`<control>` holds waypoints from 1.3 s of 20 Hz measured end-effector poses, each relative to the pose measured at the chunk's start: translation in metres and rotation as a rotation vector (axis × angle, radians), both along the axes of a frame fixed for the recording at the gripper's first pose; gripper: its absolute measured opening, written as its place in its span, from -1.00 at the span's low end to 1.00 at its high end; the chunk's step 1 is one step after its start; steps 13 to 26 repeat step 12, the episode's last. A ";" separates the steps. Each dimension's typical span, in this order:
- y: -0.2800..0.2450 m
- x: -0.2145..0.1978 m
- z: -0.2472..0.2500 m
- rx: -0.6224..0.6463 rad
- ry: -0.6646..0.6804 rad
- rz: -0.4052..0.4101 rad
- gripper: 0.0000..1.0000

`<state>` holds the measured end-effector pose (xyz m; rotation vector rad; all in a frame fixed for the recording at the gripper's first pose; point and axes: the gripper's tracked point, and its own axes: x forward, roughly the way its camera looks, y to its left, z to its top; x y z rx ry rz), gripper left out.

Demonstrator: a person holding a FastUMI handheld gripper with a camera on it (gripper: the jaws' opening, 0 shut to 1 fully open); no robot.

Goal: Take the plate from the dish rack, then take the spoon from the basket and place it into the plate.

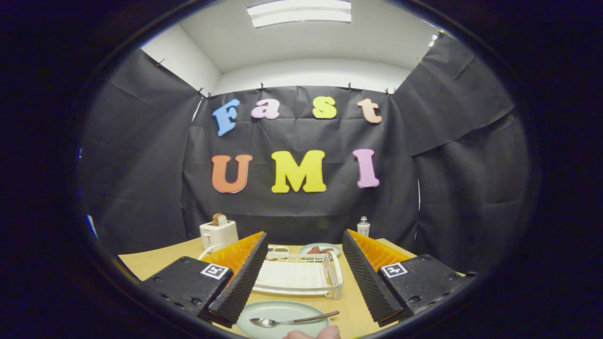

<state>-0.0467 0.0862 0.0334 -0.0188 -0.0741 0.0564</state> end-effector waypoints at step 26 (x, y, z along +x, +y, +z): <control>0.018 -0.005 -0.011 0.014 0.045 0.024 1.00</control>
